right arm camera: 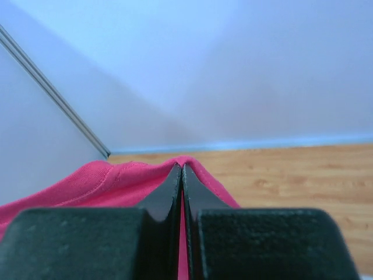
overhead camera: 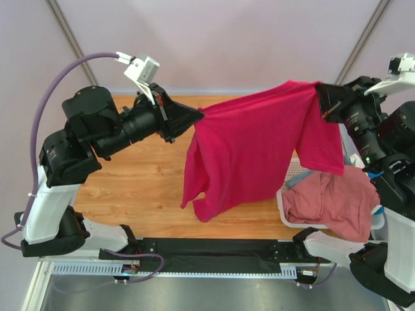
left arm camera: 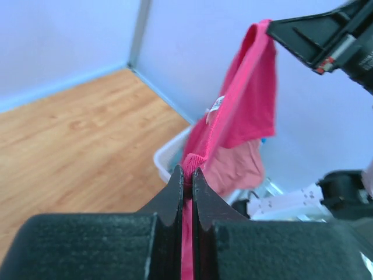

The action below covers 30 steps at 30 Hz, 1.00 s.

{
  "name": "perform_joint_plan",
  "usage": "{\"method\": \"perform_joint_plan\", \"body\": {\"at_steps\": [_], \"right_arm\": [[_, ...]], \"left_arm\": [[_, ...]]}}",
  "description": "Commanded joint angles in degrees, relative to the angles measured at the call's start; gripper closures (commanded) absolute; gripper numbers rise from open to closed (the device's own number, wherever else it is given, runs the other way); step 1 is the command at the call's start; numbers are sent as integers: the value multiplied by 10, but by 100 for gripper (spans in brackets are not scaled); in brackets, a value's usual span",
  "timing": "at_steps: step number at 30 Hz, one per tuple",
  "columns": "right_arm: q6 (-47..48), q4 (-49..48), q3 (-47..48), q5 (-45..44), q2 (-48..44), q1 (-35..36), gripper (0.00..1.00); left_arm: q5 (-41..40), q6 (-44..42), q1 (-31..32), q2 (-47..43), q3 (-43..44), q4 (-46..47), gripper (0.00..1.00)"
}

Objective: Fold and stack the t-shirts
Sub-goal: Flatten the tshirt out

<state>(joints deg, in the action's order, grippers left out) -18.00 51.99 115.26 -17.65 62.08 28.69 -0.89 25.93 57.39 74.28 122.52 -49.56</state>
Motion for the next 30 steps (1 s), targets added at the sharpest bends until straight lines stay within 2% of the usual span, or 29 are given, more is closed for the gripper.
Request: {"method": "perform_joint_plan", "body": {"at_steps": [1,4,6,7,8,9,11,13,15,16,18,19,20,21,24,25,26,29,30], "right_arm": [[65,-78,37,-22,79,-4,100],[82,-152,50,10,179,-6,100],[82,-203,88,39,283,-7,100],[82,-219,108,60,325,-7,100],[81,-260,124,73,361,-7,100],[79,-284,167,78,443,-7,100],[75,-317,244,82,540,-8,100],[36,-312,399,100,695,-11,100],[-17,-298,456,109,764,-14,69],[-30,-279,442,108,768,-14,57],[-48,-229,351,106,718,-10,55],[-55,-242,193,104,633,-6,52],[-54,-253,123,109,593,-2,52],[-56,-254,59,112,556,3,51],[-92,-148,-61,104,471,4,51],[-92,-114,-86,127,455,4,50],[-91,-97,-141,132,419,7,49],[-93,-62,-229,145,371,22,49],[-97,-65,-297,145,337,35,49]], "left_arm": [[-140,-58,0,17,61,-66,100],[-183,-22,-84,33,47,-151,100],[-201,-8,-171,21,-37,-174,100],[-229,-5,-202,15,-73,-166,100],[-242,-13,-227,6,-160,-147,100],[-243,-20,-289,-4,-199,-100,100],[-269,-26,-340,2,-292,-60,100],[-200,-33,-444,36,-333,-3,100],[-195,-36,-490,95,-353,16,100],[-181,-40,-529,117,-352,17,86],[-154,-60,-543,160,-343,8,62],[-144,-69,-545,170,-342,4,40],[-143,-66,-545,180,-323,-19,34],[-139,-64,-544,181,-324,-44,31],[-141,-48,-540,125,-371,-48,13],[-141,-42,-540,109,-380,-50,8],[-140,-46,-534,94,-401,-48,6],[-48,-66,-526,61,-440,-28,9],[5,-67,-519,68,-446,-32,12]]}}
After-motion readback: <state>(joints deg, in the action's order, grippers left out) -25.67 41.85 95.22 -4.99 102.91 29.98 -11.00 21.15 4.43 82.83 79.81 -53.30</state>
